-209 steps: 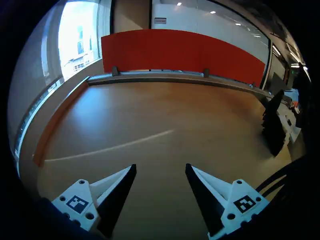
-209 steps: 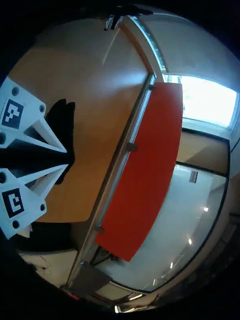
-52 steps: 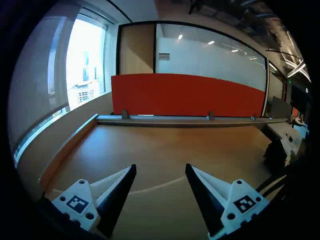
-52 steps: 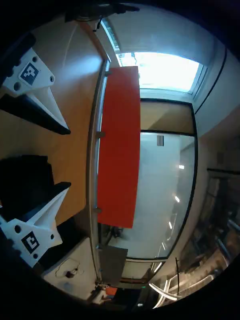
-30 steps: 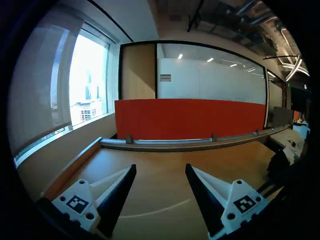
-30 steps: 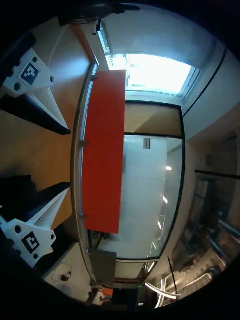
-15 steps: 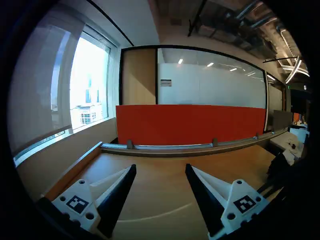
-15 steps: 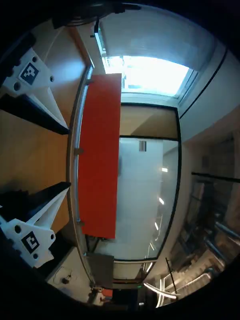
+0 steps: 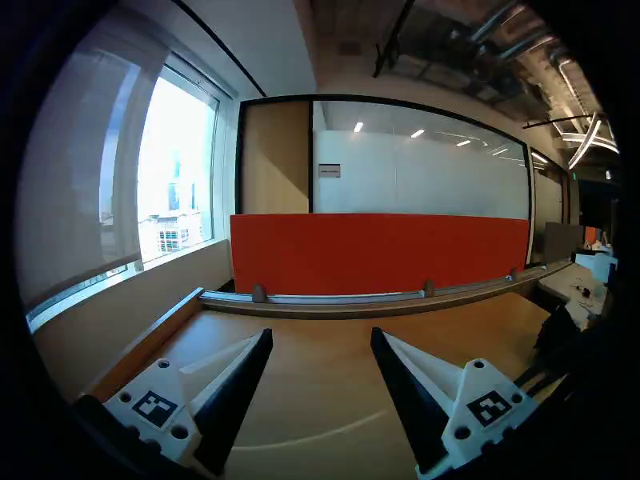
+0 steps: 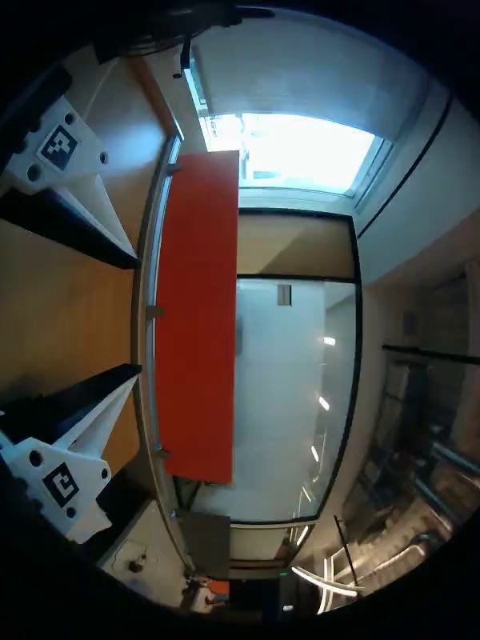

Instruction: Fold towel

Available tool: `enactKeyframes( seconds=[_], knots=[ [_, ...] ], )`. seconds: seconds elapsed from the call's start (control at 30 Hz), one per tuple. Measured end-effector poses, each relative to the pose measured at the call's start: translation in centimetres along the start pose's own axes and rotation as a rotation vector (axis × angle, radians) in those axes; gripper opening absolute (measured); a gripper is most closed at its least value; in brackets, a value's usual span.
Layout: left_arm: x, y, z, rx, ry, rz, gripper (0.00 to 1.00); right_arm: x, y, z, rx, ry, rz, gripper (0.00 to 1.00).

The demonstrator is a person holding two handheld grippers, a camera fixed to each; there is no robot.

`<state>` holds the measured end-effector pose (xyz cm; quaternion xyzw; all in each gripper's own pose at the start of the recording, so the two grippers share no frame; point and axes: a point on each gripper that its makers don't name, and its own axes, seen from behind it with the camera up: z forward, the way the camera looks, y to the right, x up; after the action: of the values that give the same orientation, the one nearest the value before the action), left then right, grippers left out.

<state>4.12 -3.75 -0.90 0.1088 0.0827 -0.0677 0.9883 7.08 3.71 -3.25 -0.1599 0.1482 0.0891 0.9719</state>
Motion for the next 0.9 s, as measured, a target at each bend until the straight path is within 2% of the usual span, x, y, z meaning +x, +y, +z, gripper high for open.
enactKeyframes(
  seconds=[0.3,0.47,0.9],
  knots=[
    [-1.0,0.3,0.5,-0.012,0.043,0.022,0.91,-0.1,-1.2,0.1,0.017,0.001,-0.011,0.91],
    [-2.7,0.3,0.7,-0.009,0.06,0.036,0.91,-0.4,-1.4,0.1,0.019,-0.001,-0.011,0.92],
    [-7.5,0.0,1.1,0.003,0.105,0.037,0.91,-1.8,-1.3,-0.1,-0.001,0.018,-0.061,0.92]
  ],
)
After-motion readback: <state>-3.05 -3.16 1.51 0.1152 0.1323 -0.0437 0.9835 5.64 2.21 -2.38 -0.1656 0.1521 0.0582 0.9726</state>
